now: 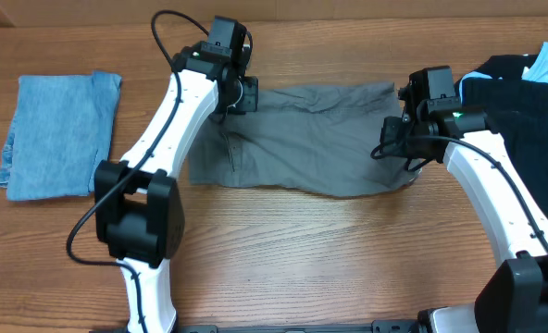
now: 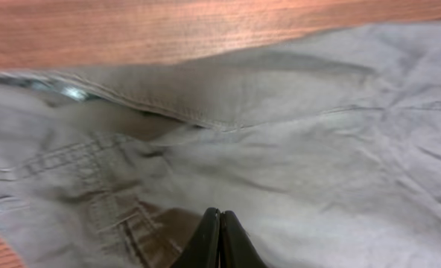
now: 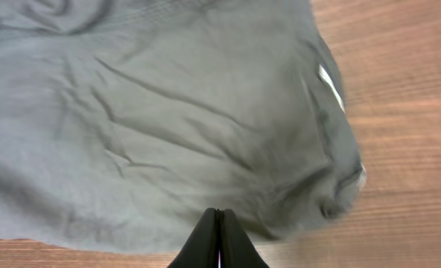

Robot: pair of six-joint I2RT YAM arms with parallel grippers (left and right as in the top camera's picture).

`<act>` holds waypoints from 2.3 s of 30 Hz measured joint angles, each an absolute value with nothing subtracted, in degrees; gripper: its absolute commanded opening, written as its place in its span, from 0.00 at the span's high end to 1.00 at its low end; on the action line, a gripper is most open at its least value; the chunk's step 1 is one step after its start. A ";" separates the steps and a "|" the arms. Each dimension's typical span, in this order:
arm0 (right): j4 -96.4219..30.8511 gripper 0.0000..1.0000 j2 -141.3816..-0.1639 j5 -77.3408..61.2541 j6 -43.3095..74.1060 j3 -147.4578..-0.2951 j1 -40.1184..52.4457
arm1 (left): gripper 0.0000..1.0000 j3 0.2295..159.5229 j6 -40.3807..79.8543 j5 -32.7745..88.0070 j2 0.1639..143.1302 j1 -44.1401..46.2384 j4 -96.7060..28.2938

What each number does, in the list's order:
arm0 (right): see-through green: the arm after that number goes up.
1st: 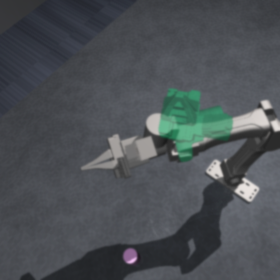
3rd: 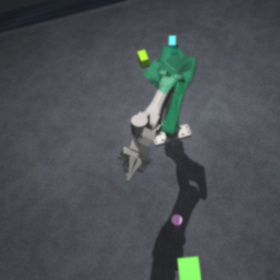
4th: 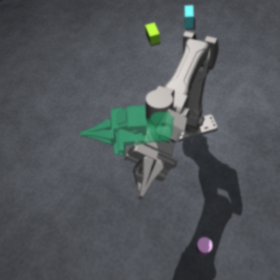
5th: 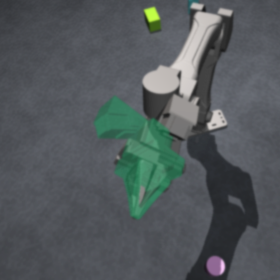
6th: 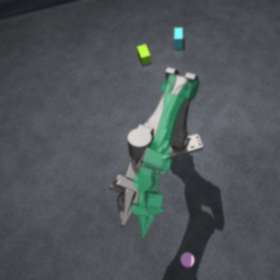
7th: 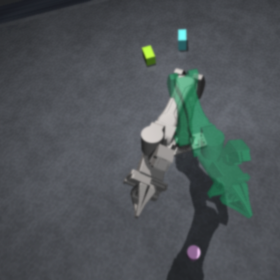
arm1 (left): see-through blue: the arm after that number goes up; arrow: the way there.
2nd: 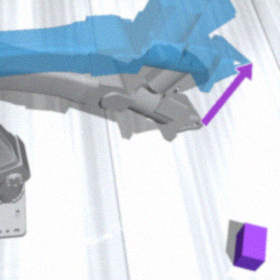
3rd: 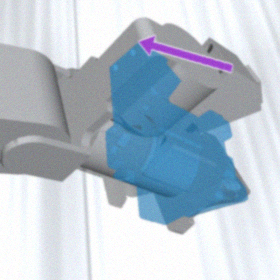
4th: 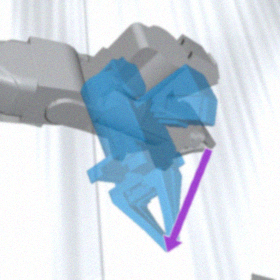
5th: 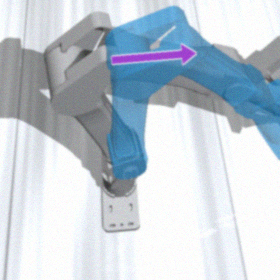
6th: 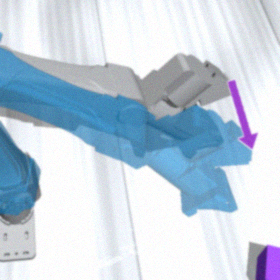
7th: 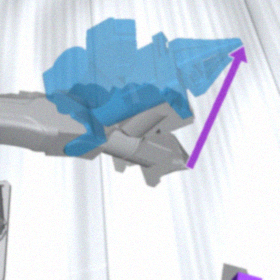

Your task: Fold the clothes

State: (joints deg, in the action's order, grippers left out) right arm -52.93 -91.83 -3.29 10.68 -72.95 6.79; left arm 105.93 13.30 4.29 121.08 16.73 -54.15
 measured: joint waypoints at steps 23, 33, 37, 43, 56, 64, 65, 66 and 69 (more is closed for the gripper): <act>-30.83 0.96 -115.90 -38.09 -3.70 -70.67 16.23 | 0.96 106.02 14.04 9.72 130.54 16.73 -54.65; -30.50 0.96 -116.53 -27.42 -3.14 -70.87 16.10 | 0.96 103.74 13.76 6.46 130.54 16.73 -55.27; -30.50 0.96 -116.53 -27.94 -1.85 -71.92 12.58 | 0.96 103.39 13.37 5.65 130.54 16.75 -55.22; -33.80 0.96 -116.51 -33.34 -1.28 -76.64 10.09 | 0.96 104.62 13.32 7.44 130.26 16.38 -54.26; -32.38 0.96 -116.46 -24.56 -0.62 -78.26 10.28 | 0.96 105.38 11.60 12.99 132.27 16.03 -38.22; -32.05 0.96 -118.56 -23.05 -0.60 -75.02 10.17 | 0.95 105.36 11.57 7.60 135.02 15.49 -32.77; -32.12 0.96 -118.54 -22.94 -0.58 -74.94 10.20 | 0.95 105.36 11.55 6.07 135.02 15.38 -31.97; -32.18 0.96 -118.50 -22.92 -0.60 -74.83 10.20 | 0.95 105.38 11.55 5.08 135.02 15.25 -31.29; -32.14 0.96 -118.34 -22.92 -0.60 -74.43 10.22 | 0.96 106.17 11.55 4.23 135.02 14.37 -32.23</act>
State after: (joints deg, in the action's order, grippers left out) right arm -32.14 -118.34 -22.92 -0.60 -74.43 10.22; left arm 106.17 11.55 4.23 135.02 14.37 -32.23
